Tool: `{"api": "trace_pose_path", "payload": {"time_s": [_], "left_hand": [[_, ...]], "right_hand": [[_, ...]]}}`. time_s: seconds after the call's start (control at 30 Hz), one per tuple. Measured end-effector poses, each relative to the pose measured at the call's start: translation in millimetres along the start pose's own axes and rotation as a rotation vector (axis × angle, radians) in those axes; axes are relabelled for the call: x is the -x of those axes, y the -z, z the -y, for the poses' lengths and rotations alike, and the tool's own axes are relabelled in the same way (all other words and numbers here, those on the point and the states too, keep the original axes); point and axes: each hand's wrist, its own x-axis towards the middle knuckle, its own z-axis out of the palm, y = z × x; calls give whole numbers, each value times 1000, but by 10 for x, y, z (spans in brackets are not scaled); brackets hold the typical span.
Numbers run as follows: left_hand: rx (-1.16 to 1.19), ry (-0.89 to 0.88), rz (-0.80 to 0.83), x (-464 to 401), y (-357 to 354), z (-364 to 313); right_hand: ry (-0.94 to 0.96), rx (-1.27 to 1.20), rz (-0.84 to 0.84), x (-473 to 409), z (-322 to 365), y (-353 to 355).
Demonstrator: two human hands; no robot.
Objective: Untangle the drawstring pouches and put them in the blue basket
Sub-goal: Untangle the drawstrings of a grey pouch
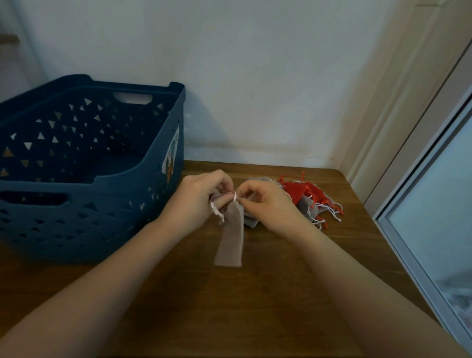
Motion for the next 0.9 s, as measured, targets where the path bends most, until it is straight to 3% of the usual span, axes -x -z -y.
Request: {"api": "trace_pose_path", "payload": {"time_s": [0.13, 0.2, 0.23, 0.3, 0.37, 0.5, 0.63, 0.73, 0.83, 0.9], "left_hand": [[-1, -69, 91, 0, 9, 45], [-1, -104, 109, -1, -4, 58], [-6, -112, 114, -4, -13, 64], [-14, -111, 122, -9, -35, 73], [-4, -76, 131, -1, -61, 67], [24, 83, 166, 19, -101, 11], [-19, 305, 281, 52, -121, 38], [66, 420, 304, 103, -150, 87], [278, 516, 219, 109, -157, 42], [449, 536, 153, 87, -147, -14]], "right_hand": [[170, 631, -158, 1, 30, 123], [123, 693, -79, -15, 31, 157], [13, 599, -8, -29, 43, 170], [-315, 147, 97, -50, 55, 201], [-524, -283, 85, -41, 20, 202], [-542, -703, -35, 4, -85, 160], [-538, -1217, -9, 77, -191, 232], [-563, -1328, -97, 175, -331, 166], [-539, -1390, -168, 191, -390, 51], [-535, -1281, -176, 149, -345, 49]]}}
